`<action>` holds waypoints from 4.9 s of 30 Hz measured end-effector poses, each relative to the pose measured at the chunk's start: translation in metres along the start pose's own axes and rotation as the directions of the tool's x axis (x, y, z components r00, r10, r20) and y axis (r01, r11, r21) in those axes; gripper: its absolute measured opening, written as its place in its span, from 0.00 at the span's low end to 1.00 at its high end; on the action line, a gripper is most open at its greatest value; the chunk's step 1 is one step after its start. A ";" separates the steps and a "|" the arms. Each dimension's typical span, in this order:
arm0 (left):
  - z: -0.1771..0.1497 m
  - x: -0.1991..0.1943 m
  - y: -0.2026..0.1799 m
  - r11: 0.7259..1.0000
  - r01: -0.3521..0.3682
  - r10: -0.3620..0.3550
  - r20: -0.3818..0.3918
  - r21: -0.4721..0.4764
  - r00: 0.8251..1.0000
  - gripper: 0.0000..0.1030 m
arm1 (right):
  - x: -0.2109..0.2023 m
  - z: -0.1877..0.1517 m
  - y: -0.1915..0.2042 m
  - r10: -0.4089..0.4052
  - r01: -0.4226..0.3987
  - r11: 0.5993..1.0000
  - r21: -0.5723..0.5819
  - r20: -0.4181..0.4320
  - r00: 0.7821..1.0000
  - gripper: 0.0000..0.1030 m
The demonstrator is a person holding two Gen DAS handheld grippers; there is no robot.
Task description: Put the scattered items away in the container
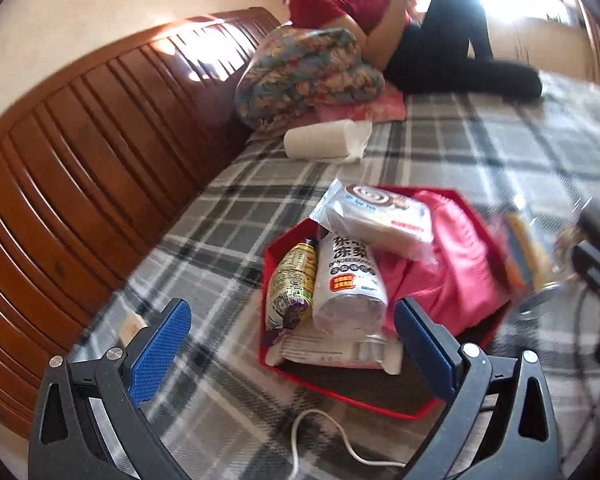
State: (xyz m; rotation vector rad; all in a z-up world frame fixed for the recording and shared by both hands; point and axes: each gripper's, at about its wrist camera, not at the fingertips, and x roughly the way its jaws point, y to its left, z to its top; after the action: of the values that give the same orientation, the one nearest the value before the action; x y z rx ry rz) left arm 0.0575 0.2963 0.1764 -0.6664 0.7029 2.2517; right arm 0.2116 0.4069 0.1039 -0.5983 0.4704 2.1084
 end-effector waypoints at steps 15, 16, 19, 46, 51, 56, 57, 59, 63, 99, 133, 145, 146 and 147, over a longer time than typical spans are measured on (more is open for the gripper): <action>-0.079 -0.075 0.087 0.971 -0.132 0.127 -0.040 -0.197 0.991 1.00 | -0.078 -0.037 0.076 0.224 -0.217 0.966 -0.139 0.041 0.974 0.98; -0.087 -0.079 0.090 0.969 -0.128 0.121 -0.042 -0.213 0.992 1.00 | -0.080 -0.045 0.079 0.241 -0.236 0.962 -0.137 0.021 0.970 0.98; -0.111 -0.089 0.095 0.967 -0.121 0.114 -0.046 -0.225 0.992 1.00 | -0.082 -0.070 0.090 0.239 -0.239 0.958 -0.161 -0.020 0.971 0.98; -0.198 -0.037 0.087 0.973 -0.118 0.070 -0.236 -0.196 0.969 1.00 | 0.069 -0.035 -0.015 -0.018 0.067 0.971 0.228 -0.211 0.977 0.85; -0.184 -0.022 0.076 0.983 -0.076 0.035 -0.239 -0.167 0.970 1.00 | 0.085 -0.043 -0.031 0.037 0.016 0.968 0.250 -0.208 0.977 0.63; -0.173 -0.006 0.064 0.978 -0.007 -0.048 -0.258 -0.208 0.965 1.00 | 0.105 -0.034 0.001 -0.058 0.063 0.998 0.013 -0.250 0.966 0.55; -0.173 -0.004 0.062 0.979 -0.002 -0.055 -0.271 -0.204 0.961 1.00 | 0.108 -0.031 0.003 -0.055 0.058 0.998 0.002 -0.250 0.967 0.54; -0.175 -0.004 0.058 0.983 -0.011 -0.042 -0.279 -0.186 0.959 1.00 | 0.102 -0.031 0.000 -0.054 0.058 0.998 0.007 -0.246 0.968 0.53; -0.183 -0.011 0.056 0.987 -0.057 0.015 -0.269 -0.149 0.963 1.00 | 0.068 -0.025 0.000 -0.040 0.043 0.999 0.016 -0.128 0.991 0.51; -0.220 0.011 0.080 0.954 0.010 -0.073 -0.200 -0.299 0.977 1.00 | -0.032 -0.084 0.113 0.009 -0.014 0.941 -0.338 -0.016 1.000 0.98; -0.222 0.012 0.081 0.952 0.017 -0.082 -0.200 -0.306 0.976 1.00 | -0.017 -0.168 0.140 0.116 -0.193 0.958 -0.211 -0.329 0.937 1.00; -0.222 0.012 0.081 0.952 0.014 -0.079 -0.202 -0.306 0.976 1.00 | -0.017 -0.167 0.139 0.116 -0.193 0.958 -0.211 -0.329 0.937 1.00; -0.222 0.012 0.081 0.952 0.014 -0.079 -0.202 -0.306 0.976 1.00 | -0.017 -0.167 0.139 0.116 -0.193 0.958 -0.211 -0.329 0.937 1.00; -0.222 0.012 0.081 0.952 0.013 -0.078 -0.202 -0.306 0.976 1.00 | -0.017 -0.167 0.139 0.116 -0.193 0.958 -0.211 -0.329 0.937 1.00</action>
State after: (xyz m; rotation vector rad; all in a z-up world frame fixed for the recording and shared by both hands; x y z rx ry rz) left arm 0.0484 0.1091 0.0325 -1.0737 0.4343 2.2881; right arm 0.1456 0.2310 -0.0063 -1.0806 0.4525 2.2479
